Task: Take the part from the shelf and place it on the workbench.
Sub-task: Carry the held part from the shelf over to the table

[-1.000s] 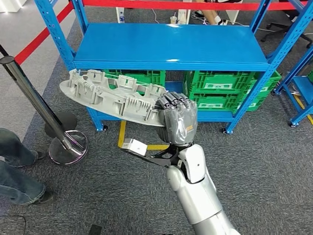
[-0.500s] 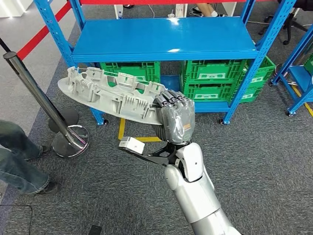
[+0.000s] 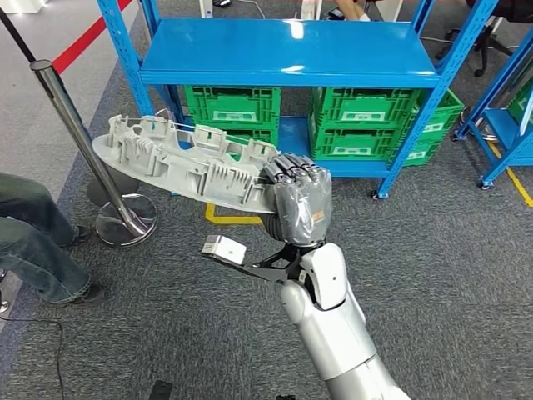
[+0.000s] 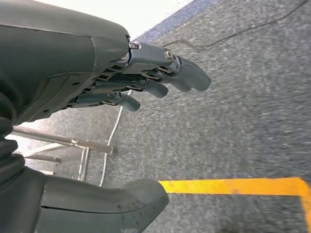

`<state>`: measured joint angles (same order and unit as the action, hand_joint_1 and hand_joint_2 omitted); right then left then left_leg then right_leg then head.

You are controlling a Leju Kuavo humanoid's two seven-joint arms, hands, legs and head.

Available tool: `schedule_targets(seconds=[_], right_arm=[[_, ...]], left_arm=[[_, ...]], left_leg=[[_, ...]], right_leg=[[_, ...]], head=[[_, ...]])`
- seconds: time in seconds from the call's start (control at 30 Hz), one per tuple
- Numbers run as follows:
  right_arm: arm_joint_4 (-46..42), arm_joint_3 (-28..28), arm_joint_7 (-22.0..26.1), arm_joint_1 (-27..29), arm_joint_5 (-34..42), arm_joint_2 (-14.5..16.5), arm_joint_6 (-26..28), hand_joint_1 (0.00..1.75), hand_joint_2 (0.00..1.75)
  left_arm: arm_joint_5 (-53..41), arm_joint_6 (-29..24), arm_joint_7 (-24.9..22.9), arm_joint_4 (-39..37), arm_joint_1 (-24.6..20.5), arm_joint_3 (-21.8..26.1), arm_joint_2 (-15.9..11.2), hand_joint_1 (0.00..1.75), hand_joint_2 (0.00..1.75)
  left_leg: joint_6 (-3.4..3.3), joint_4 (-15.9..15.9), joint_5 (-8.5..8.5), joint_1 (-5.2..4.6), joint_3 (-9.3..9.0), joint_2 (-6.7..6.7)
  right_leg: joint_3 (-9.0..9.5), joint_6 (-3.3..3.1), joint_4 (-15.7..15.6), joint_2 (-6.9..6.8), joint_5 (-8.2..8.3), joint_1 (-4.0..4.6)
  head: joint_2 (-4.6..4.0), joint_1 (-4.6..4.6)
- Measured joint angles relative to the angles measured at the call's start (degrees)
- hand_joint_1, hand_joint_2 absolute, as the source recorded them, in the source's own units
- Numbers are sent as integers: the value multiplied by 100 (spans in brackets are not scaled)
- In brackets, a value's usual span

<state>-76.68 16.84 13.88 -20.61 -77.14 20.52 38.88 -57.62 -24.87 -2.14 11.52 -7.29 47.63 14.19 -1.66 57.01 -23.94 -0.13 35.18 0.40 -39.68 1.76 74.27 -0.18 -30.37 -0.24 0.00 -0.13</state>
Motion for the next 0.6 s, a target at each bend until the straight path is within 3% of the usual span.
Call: schedule_targets(seconds=[0.03, 0.07, 0.13, 0.17, 0.23, 0.27, 0.33, 0.4, 0.43, 0.47, 0.5, 0.53, 0.6], right_arm=[[2, 1, -1, 0, -1, 1, 0, 175, 175], [2, 2, -3, -4, -1, 3, 0, 175, 175], [3, 7, -8, -18, -6, 10, 0, 175, 175], [4, 8, -9, -26, -10, 14, 0, 175, 175], [10, 8, -19, -33, -18, 15, 0, 175, 175], [12, 7, -25, -33, -20, 16, 0, 175, 175], [20, 7, -33, -33, -25, 17, -1, 175, 175], [28, 7, -38, -31, -33, 18, -2, 175, 175], [33, 8, -43, -28, -40, 17, -2, 175, 175], [40, 8, -52, -25, -54, 17, -2, 175, 175], [46, 8, -65, -22, -71, 17, -2, 175, 175], [51, 9, -75, -21, -88, 18, -2, 175, 175], [55, 14, -96, -25, -114, 20, -2, 175, 175]], left_arm=[[-1, 0, 0, 0, 0, 0, 1, 0, 175], [-1, 1, 0, 0, -1, 1, 5, 0, 175], [-2, 1, 0, 0, -1, 2, 14, 0, 175], [0, 1, 1, 0, -2, 3, 17, 0, 175], [11, 2, 16, 0, -3, 9, 20, 0, 175], [32, 3, 25, 0, 1, 16, 21, 0, 175], [90, 11, 31, 0, 9, 48, 19, 0, 175], [133, 25, 22, 0, 10, 93, 12, 0, 175], [142, 29, 16, 0, 11, 114, 8, 0, 175], [151, 31, 9, 0, 12, 132, 5, 0, 175], [160, 30, 1, 0, 14, 145, 4, 0, 175], [167, 29, -5, 0, 15, 154, 3, 0, 175], [172, 25, -9, 0, 10, 162, 2, 0, 175]], left_leg=[[6, 2, 71, -10, 84, 0], [19, 5, 138, -22, 154, -4], [63, 5, 274, -31, 246, -4], [96, -4, 342, -23, 272, 0], [171, -16, 439, 3, 318, 6], [211, 33, 373, 10, 352, 0], [282, 403, -92, 27, 469, -16], [332, 1083, -627, 49, 617, -21], [354, 1393, -704, 61, 663, -21], [371, 1570, -637, 73, 649, -20], [383, 1549, -482, 85, 541, -20], [389, 1327, -323, 96, 335, -20], [373, 606, -253, 103, -182, -27]], right_leg=[[255, -31, -232, 0, 158, 9], [593, -72, -633, -2, 186, 27], [1213, -128, -1512, -3, -7, 61], [1350, -141, -1776, 0, -110, 79], [1313, -177, -1893, 0, -74, 85], [1257, -218, -1907, -7, -18, 75], [1172, -297, -1930, -25, 110, 46], [1062, -324, -1922, -26, 240, 47], [996, -319, -1914, -27, 304, 47], [910, -306, -1899, -27, 362, 46], [822, -287, -1874, -27, 411, 41], [742, -265, -1838, -25, 447, 35], [608, -217, -1743, -24, 488, 37]], head=[[0, -1], [0, -1], [0, -9], [0, -6], [0, 3], [0, 5], [0, -14], [0, -32], [0, -32], [0, -32], [0, -31], [0, -32], [0, -31]])
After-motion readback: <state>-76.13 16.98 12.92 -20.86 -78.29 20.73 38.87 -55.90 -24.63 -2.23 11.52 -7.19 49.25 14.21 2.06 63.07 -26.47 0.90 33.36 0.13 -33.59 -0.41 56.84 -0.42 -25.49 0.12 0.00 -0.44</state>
